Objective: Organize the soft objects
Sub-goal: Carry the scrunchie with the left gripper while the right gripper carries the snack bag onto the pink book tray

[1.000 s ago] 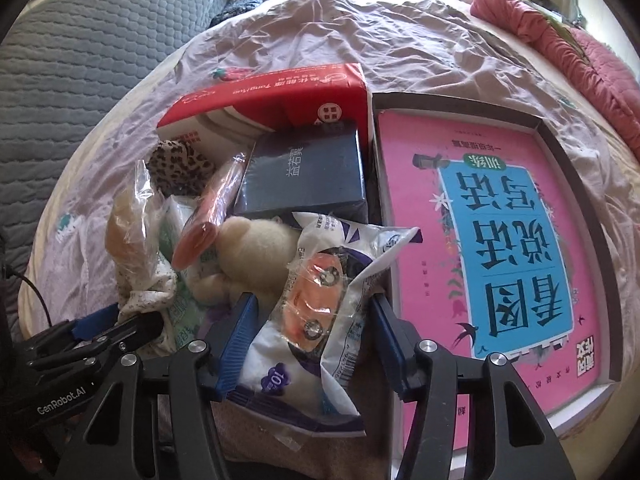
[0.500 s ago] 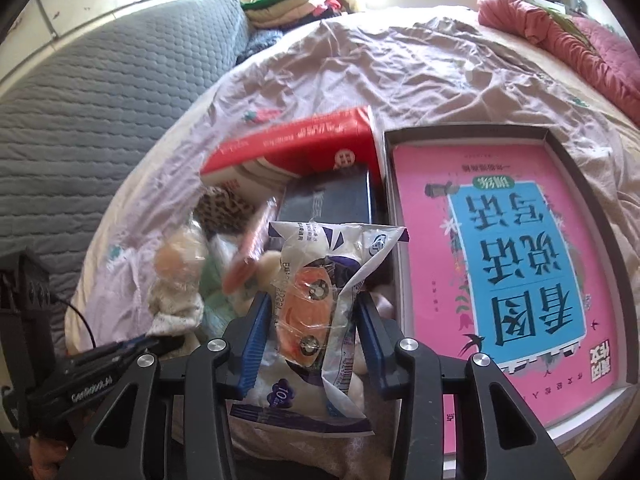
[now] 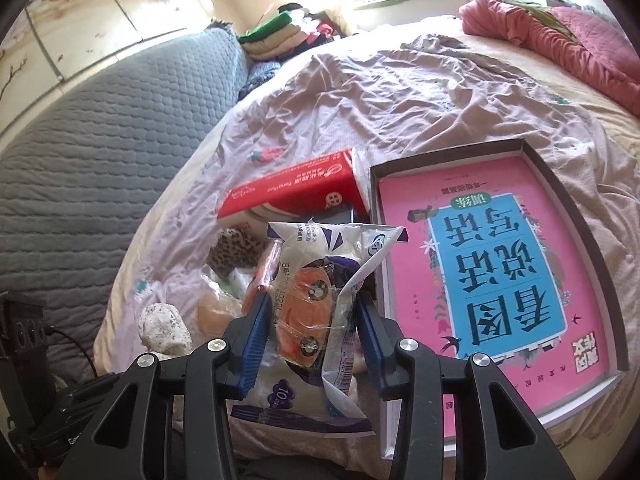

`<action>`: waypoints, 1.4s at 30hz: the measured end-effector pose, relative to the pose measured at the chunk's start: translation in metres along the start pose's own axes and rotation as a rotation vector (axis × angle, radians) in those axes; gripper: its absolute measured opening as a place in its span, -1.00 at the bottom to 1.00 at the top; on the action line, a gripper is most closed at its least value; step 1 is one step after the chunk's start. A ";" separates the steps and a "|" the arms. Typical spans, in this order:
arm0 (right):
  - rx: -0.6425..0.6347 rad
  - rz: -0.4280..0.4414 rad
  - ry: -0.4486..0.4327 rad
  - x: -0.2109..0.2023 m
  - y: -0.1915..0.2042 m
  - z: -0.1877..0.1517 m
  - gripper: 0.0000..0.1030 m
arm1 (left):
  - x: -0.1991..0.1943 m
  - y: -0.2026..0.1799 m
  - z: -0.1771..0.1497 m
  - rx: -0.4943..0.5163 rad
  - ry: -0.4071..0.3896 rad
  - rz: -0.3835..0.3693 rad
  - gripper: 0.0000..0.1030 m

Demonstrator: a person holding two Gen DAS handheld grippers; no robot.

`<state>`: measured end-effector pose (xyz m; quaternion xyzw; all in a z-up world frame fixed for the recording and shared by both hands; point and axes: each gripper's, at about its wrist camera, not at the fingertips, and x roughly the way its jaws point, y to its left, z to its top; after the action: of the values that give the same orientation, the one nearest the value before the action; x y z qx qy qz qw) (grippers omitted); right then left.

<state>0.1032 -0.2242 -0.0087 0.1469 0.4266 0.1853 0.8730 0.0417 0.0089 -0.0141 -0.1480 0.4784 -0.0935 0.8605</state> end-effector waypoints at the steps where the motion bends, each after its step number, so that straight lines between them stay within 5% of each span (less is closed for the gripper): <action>1: 0.003 0.003 -0.003 -0.003 -0.001 -0.001 -0.14 | -0.003 -0.004 0.001 0.006 -0.003 -0.003 -0.74; 21: 0.068 -0.016 -0.091 -0.054 -0.041 0.004 -0.14 | -0.003 -0.099 0.012 0.161 0.002 -0.021 -0.74; 42: 0.197 -0.141 -0.133 -0.071 -0.130 -0.003 -0.14 | 0.067 -0.171 0.009 0.266 0.116 -0.026 -0.74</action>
<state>0.0865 -0.3711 -0.0156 0.2134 0.3931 0.0704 0.8916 0.0812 -0.1707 -0.0038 -0.0331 0.5086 -0.1756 0.8423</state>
